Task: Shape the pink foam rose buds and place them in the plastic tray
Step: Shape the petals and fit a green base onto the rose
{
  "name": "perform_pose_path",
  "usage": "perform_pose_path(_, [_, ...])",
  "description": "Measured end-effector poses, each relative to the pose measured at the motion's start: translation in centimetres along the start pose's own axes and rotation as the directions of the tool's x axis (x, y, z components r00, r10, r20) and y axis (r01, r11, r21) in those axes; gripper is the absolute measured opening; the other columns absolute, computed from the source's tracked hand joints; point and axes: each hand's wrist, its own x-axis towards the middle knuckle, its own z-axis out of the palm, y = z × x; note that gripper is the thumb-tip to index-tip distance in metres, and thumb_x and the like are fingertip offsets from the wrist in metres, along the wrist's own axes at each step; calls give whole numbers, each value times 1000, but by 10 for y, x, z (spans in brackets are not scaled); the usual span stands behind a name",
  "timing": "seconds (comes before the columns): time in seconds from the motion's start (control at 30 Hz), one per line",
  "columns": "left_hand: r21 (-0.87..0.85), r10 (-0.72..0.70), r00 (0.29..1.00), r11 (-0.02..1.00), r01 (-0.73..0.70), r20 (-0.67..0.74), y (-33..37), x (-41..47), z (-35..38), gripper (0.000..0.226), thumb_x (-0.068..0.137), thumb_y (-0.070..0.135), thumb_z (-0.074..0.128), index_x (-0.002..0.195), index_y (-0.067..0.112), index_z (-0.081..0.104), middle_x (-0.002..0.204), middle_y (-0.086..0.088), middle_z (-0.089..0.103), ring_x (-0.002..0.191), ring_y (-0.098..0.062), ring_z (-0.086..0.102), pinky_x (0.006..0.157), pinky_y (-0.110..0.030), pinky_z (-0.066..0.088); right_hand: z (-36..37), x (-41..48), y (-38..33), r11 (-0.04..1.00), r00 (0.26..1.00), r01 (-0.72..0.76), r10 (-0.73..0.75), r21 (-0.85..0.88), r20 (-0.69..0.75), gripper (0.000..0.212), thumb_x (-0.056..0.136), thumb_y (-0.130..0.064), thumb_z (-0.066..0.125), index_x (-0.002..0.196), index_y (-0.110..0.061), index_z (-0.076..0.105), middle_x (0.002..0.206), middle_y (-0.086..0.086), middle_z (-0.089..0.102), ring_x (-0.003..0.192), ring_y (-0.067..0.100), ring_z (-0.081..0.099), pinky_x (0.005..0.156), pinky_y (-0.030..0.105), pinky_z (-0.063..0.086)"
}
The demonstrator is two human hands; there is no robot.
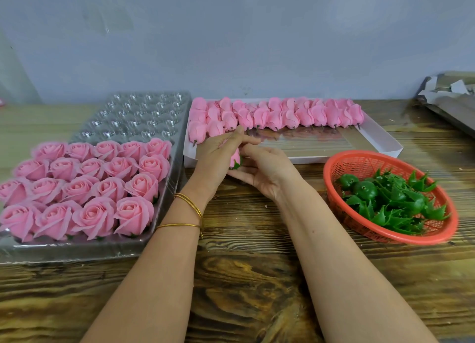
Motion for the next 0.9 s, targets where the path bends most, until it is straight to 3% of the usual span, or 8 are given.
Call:
perform_pose_path(0.17, [-19,17,1000,1000,-17,-22,-4,3,-1,38,100,34,47,92,10,76,94,0,74,95,-9,67,82,-14,48,0,-3,-3,998,998,-37,33,60,51,18,89,9,48,91,0,63,75,16,63,62,21,67,60,34,61])
perform_pose_path(0.3, [-67,13,1000,998,-15,-21,-6,4,-2,36,99,32,49,90,10,76,92,-2,74,90,-10,69,75,-15,50,-1,-5,-4,990,993,-76,64,118,98,26,85,14,40,89,3,63,67,14,67,59,23,69,65,37,62])
perform_pose_path(0.5, [-84,0,1000,996,-1,-11,-6,5,-4,40,97,37,49,91,8,76,99,-11,73,100,-24,67,94,-35,51,-1,-6,-5,991,992,-78,66,106,112,23,88,15,43,88,3,63,65,14,68,64,24,70,68,38,62])
perform_pose_path(0.7, [-95,3,1000,996,-2,6,-5,4,-4,41,99,33,48,93,4,75,97,-12,73,95,-20,69,85,-24,52,-3,-7,-6,986,987,-95,75,138,140,21,88,13,47,89,1,64,69,16,68,68,26,70,68,41,62])
perform_pose_path(0.9, [-118,-4,1000,993,6,18,-2,5,-5,38,99,30,48,90,5,75,96,-12,74,100,-21,67,99,-34,46,-3,-7,-6,985,982,-91,65,143,177,18,89,11,50,91,0,64,74,16,71,68,26,72,65,38,62])
